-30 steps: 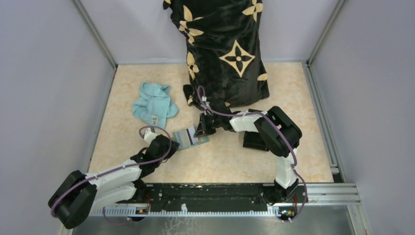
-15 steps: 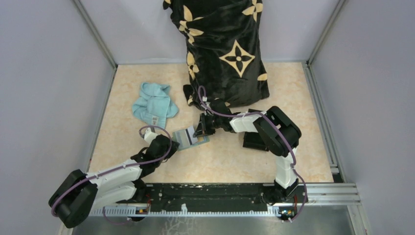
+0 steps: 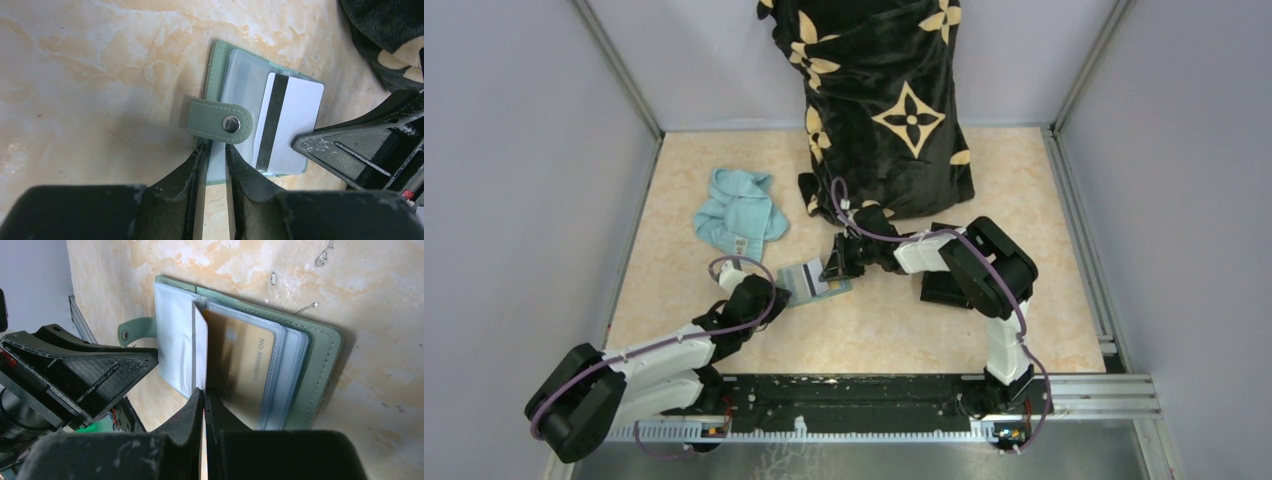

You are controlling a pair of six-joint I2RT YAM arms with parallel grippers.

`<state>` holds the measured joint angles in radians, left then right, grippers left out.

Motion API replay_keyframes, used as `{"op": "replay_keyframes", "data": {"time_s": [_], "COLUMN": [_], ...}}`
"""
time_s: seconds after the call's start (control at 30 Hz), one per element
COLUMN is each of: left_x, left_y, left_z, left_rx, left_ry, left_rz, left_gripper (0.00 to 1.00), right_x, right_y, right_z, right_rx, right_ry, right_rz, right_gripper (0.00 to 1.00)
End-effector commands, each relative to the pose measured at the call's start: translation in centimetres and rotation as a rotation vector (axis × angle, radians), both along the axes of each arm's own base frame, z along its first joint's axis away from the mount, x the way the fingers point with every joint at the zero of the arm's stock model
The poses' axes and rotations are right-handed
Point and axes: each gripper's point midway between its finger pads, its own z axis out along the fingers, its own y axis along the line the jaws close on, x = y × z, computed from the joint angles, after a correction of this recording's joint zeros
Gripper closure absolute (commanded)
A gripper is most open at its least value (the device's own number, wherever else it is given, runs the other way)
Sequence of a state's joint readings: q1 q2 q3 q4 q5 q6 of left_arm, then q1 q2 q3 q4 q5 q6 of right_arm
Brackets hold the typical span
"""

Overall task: Put the credit cards into the card holder
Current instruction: Insert the credit card into the card holder.

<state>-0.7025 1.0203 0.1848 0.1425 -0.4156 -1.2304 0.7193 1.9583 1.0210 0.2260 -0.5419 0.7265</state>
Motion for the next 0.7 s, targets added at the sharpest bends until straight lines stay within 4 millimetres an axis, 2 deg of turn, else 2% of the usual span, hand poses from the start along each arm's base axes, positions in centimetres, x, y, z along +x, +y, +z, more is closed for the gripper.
{"op": "replay_keyframes", "data": {"time_s": [0.0, 0.37, 0.67], "left_x": [-0.1, 0.0, 0.0], "left_y": [-0.2, -0.6, -0.9], "left_z": [-0.4, -0.5, -0.8], "left_rx": [0.005, -0.008, -0.004], "left_ry": [0.019, 0.021, 0.027], "left_rz": [-0.006, -0.016, -0.032], "left_gripper": [0.74, 0.75, 0.8], "right_x": [0.1, 0.4, 0.2], "right_y": [0.1, -1.1, -0.6], "right_z": [0.1, 0.6, 0.7], "right_rx": [-0.01, -0.029, -0.045], "right_ry": [-0.024, -0.03, -0.035], "right_rz": [-0.02, -0.134, -0.175], "right_gripper": [1.0, 1.0, 1.0]}}
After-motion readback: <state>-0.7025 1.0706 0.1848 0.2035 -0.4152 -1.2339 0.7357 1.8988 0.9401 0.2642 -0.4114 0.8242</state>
